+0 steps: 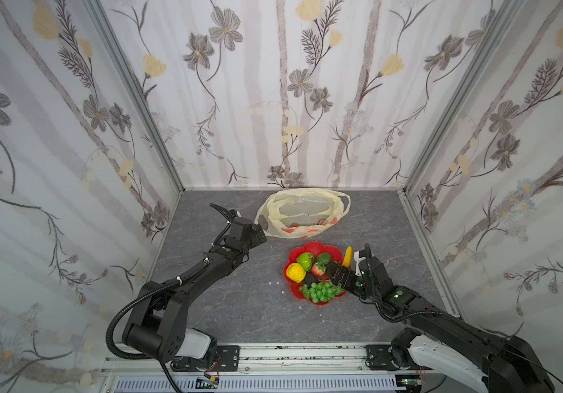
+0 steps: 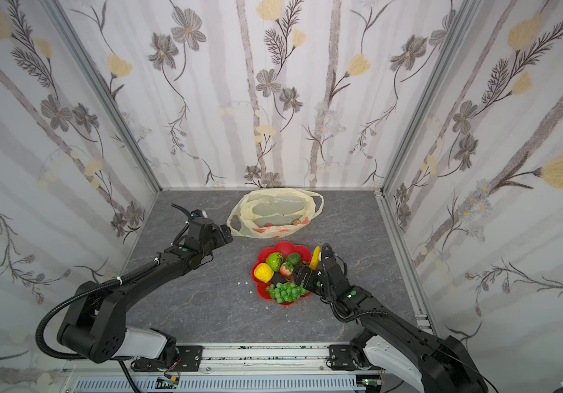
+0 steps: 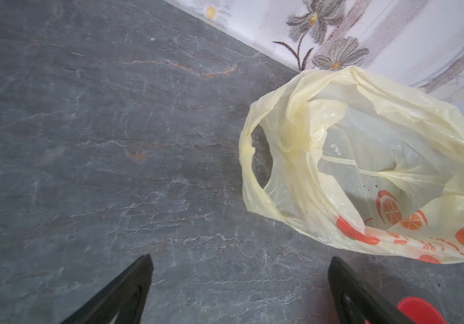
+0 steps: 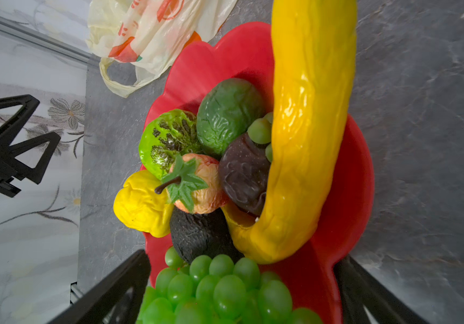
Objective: Take fruits out of the plastic bag
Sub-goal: Move the plate to the center of the table.
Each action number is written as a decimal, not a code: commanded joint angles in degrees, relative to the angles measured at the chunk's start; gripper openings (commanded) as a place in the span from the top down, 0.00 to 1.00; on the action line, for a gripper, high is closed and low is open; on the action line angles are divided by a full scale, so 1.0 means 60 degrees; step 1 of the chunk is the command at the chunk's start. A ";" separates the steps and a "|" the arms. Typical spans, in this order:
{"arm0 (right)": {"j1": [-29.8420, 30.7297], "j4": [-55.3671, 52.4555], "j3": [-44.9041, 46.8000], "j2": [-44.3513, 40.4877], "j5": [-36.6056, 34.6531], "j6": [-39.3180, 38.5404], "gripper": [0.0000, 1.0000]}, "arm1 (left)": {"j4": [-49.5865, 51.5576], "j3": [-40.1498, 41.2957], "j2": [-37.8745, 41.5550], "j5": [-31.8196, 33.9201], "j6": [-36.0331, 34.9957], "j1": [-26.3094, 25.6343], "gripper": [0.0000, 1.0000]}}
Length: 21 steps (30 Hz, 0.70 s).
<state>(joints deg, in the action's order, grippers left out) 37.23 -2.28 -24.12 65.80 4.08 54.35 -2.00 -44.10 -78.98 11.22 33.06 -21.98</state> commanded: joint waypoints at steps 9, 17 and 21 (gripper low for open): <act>0.0843 0.1613 -0.1363 0.2165 -0.0211 0.0287 0.00 | -0.0792 0.2181 0.2601 0.1238 0.0265 0.0574 0.00; 0.1061 0.1413 -0.2062 0.3044 -0.0313 0.0095 0.00 | -0.0897 0.2444 0.2871 0.1512 0.0263 0.0673 0.00; 0.1067 0.0557 -0.2126 0.2618 -0.0913 -0.0274 0.00 | -0.0979 0.2435 0.2837 0.1684 0.0247 0.0714 0.00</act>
<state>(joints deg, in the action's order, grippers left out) 43.59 3.51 -36.21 82.74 2.09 54.57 -5.96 -29.67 -61.95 18.94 34.30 -17.89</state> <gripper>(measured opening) 0.996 0.997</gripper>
